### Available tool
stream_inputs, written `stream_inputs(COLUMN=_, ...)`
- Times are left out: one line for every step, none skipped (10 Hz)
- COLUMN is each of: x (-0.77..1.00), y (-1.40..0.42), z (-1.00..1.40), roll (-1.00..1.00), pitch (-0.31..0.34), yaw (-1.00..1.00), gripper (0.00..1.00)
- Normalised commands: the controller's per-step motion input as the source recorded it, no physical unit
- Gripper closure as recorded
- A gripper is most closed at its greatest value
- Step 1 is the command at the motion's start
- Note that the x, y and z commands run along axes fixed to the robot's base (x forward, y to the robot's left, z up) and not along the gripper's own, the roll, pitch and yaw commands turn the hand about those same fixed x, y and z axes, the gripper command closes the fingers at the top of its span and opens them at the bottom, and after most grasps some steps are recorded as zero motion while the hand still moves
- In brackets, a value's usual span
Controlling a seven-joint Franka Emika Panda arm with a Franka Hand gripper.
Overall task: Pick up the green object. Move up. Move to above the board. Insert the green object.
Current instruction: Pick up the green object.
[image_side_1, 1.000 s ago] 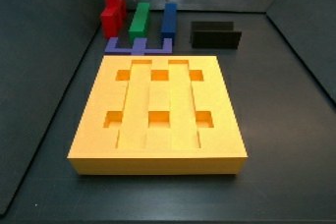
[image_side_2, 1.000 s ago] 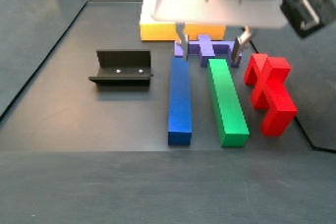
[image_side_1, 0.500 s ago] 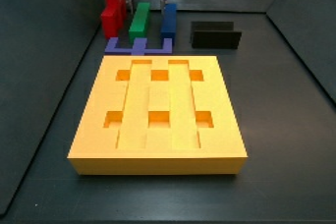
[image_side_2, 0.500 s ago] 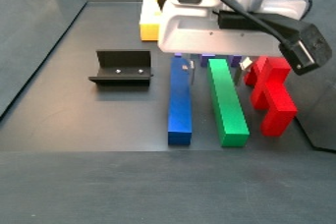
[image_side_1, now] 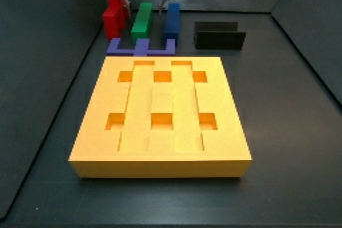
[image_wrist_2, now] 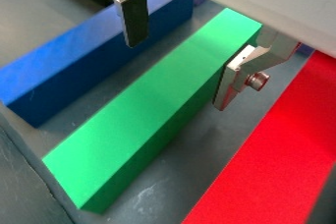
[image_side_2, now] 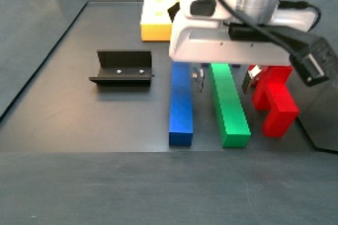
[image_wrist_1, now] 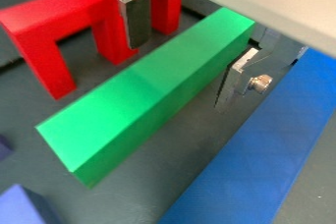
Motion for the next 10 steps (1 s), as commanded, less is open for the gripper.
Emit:
stream_inputs(x=0.00, y=0.06, z=-0.25, roll=-0.04, pitch=-0.066, yaw=0.00, gripper=0.00)
stream_inputs(x=0.00, y=0.02, z=-0.16, roll=-0.03, pitch=-0.036, yaw=0.00, gripper=0.00)
stream_inputs(x=0.00, y=0.00, z=-0.15, roll=-0.01, pitch=-0.020, yaw=-0.01, gripper=0.00)
stream_inputs(x=0.00, y=0.01, z=-0.02, roll=-0.02, pitch=-0.004, yaw=0.00, gripper=0.00)
stream_inputs(x=0.00, y=0.00, z=0.00, roll=0.00, pitch=0.000, yaw=0.00, gripper=0.00)
stream_inputs(x=0.00, y=0.00, z=0.00, roll=0.00, pitch=0.000, yaw=0.00, gripper=1.00)
stream_inputs(x=0.00, y=0.00, z=0.00, roll=0.00, pitch=0.000, yaw=0.00, gripper=1.00)
stream_inputs(x=0.00, y=0.00, z=0.00, roll=0.00, pitch=0.000, yaw=0.00, gripper=1.00)
stream_inputs(x=0.00, y=0.00, z=0.00, roll=0.00, pitch=0.000, yaw=0.00, gripper=1.00)
stream_inputs(x=0.00, y=0.00, z=0.00, roll=0.00, pitch=0.000, yaw=0.00, gripper=1.00)
